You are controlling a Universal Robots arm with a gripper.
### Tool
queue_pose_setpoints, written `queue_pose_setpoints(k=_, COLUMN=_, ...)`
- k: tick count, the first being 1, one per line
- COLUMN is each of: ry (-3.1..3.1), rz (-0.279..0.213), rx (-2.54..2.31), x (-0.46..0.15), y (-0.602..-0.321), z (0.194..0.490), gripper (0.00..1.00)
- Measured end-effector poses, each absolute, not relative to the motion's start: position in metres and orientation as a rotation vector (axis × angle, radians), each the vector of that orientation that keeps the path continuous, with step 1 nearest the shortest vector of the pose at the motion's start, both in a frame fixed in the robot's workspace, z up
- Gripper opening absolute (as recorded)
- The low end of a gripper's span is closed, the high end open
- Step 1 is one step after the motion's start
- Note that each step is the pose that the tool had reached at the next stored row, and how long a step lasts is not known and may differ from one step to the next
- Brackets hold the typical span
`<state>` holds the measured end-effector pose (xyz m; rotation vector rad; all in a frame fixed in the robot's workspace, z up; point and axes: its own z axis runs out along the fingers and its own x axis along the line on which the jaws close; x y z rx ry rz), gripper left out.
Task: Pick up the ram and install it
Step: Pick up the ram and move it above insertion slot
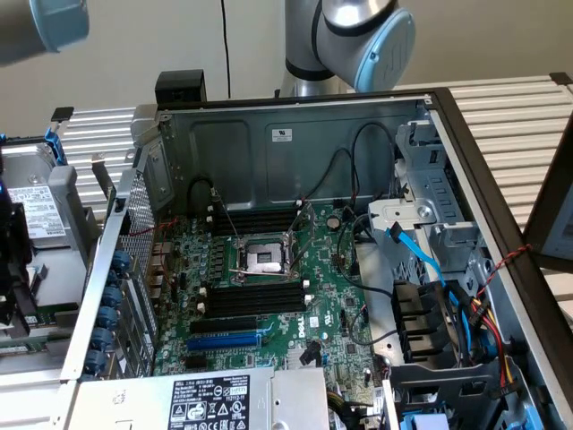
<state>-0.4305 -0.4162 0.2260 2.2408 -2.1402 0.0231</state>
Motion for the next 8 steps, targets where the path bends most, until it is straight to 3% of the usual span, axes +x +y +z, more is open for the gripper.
queue_pose_setpoints(k=8, ry=-2.135, rz=0.023, rx=2.246, x=-0.433, y=-0.416, z=0.211, gripper=0.36)
